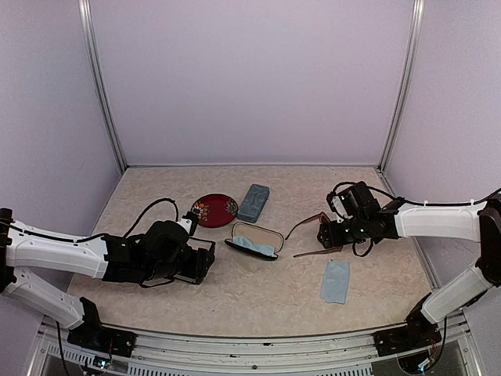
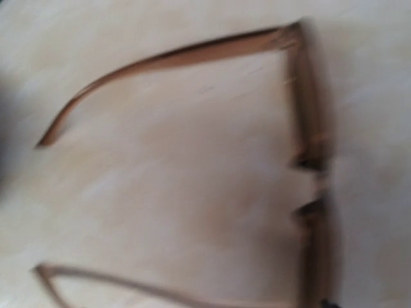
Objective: Organize the sunglasses
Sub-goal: Pick up the sunglasses from the center of the board.
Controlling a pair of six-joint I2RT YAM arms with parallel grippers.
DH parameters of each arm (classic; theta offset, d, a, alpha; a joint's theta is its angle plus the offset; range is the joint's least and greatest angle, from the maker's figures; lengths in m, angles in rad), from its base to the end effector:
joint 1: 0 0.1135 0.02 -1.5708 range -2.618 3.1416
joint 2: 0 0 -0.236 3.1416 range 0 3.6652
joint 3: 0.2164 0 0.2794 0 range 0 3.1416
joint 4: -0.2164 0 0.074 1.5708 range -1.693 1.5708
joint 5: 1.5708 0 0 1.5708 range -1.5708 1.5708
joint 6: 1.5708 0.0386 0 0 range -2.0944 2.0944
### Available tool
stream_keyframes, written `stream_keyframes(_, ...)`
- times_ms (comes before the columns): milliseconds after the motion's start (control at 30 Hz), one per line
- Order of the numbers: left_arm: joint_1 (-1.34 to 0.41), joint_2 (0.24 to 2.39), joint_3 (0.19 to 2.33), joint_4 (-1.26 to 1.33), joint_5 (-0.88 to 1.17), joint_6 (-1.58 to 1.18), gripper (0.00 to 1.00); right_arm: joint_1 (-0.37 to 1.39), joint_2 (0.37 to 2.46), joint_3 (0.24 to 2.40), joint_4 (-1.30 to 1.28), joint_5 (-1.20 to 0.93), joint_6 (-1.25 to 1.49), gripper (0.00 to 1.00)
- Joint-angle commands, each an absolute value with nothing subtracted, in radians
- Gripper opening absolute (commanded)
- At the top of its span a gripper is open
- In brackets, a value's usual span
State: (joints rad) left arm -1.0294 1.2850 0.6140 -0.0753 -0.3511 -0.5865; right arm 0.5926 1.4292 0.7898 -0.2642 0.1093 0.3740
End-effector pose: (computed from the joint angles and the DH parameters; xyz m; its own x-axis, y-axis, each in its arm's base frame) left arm 0.1585 -0.2378 0.1424 -0.6647 0.0970 -0.7407 0.3682 0.9053 -0.2119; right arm 0.2603 0.1702 0.1442 -0.7889 -0.0934 -0.6073 -0.2266 0.9629 0.1463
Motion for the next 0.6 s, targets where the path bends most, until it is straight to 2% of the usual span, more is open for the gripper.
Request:
stream_keyframes(0, -1.038, 1.288, 0.643, -0.058, -0.352, -0.571, 0.66, 0.525, 1.421, 0.813, -0.307, 0.164, 0.345, 0.73)
stream_keyframes(133, -1.039, 1.284, 0.641, -0.061, -0.358, -0.569, 0.66, 0.480, 1.461, 0.819, -0.297, 0.130, 0.324, 0.69)
stream_keyframes(233, -1.039, 1.285, 0.643, -0.063, -0.359, -0.566, 0.66, 0.462, 1.497, 0.820, -0.282, 0.106, 0.311, 0.62)
stream_keyframes(367, -1.039, 1.288, 0.644, -0.063, -0.360, -0.562, 0.66, 0.454, 1.540, 0.828, -0.265, 0.074, 0.298, 0.46)
stream_keyframes(567, -1.039, 1.287, 0.646, -0.067, -0.364, -0.562, 0.66, 0.454, 1.564, 0.831, -0.257, 0.074, 0.291, 0.28)
